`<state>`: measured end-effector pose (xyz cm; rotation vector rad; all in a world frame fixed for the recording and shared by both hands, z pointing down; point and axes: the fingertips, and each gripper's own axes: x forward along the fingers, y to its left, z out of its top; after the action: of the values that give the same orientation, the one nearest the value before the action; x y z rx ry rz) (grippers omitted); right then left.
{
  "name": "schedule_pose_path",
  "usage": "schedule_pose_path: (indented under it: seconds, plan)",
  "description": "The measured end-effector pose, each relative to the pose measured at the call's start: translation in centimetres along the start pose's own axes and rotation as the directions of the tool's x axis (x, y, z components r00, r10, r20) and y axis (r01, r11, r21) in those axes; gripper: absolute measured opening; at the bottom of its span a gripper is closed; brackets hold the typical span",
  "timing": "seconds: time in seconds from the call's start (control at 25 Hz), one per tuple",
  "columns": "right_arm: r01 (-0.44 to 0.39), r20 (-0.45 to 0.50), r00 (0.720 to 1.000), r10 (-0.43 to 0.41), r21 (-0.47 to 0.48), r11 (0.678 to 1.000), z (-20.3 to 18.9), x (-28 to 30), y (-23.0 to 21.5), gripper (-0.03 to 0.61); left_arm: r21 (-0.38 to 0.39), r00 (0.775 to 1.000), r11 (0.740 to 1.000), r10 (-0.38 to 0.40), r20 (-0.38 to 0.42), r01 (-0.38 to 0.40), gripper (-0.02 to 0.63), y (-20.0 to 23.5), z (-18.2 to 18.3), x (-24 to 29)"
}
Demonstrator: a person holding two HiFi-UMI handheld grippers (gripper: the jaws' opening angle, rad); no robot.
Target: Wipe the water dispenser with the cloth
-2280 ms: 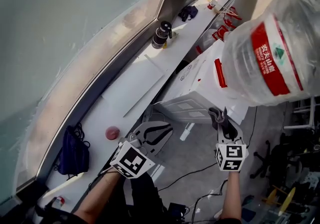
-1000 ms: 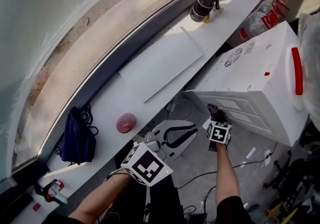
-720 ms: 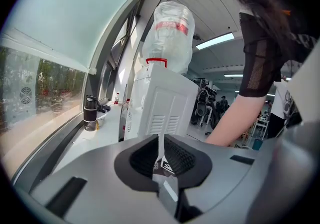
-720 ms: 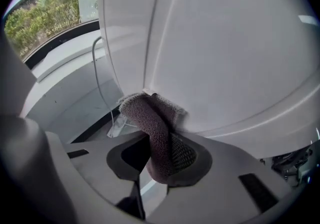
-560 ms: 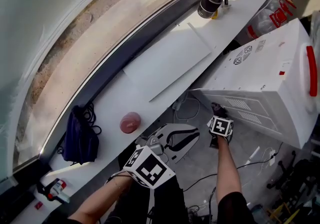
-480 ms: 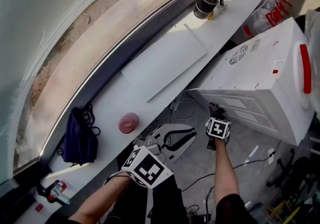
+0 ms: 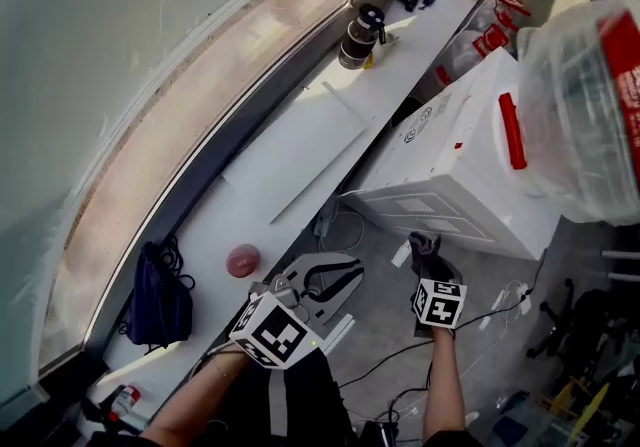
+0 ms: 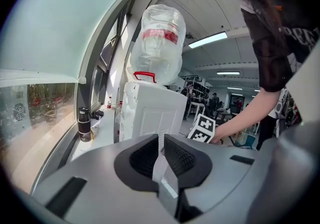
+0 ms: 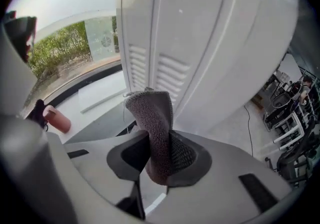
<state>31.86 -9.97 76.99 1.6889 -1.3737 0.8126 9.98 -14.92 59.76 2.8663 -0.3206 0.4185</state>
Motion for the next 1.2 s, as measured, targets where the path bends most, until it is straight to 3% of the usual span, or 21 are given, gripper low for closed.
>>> schedule_pose_path:
  seconds: [0.24,0.4,0.6,0.72,0.88,1.2]
  plan:
    - [0.003,0.132,0.991,0.005,-0.063,0.998,5.3,-11.7,-2.9,0.098,0.021,0.999,0.999,-0.044,0.011,0.043,0.035,-2.0,3.6,0.4]
    - [0.078,0.231,0.971,-0.058,-0.078,0.994,8.8,-18.5,-5.8,0.098,0.068,0.995,0.993,-0.096,0.029,0.094,0.035,-3.6,6.0,0.9]
    - [0.188,0.337,0.93,-0.144,-0.103,0.977,12.1,-24.2,-9.2,0.098,0.075,0.99,0.989,-0.128,0.054,0.124,0.035,-5.4,7.9,1.1]
    - [0.239,0.373,0.909,-0.184,-0.107,0.965,13.0,-24.3,-10.6,0.098,0.067,0.99,0.99,-0.127,0.057,0.123,0.035,-5.8,7.7,1.4]
    - [0.26,0.378,0.904,-0.2,-0.113,0.959,12.4,-21.6,-11.0,0.098,0.05,0.991,0.992,-0.117,0.058,0.115,0.035,-6.0,6.7,1.7]
    - [0.184,0.283,0.949,-0.138,-0.141,0.973,7.9,-12.0,-8.4,0.098,0.005,0.998,0.998,-0.06,0.028,0.06,0.035,-4.6,3.1,2.0]
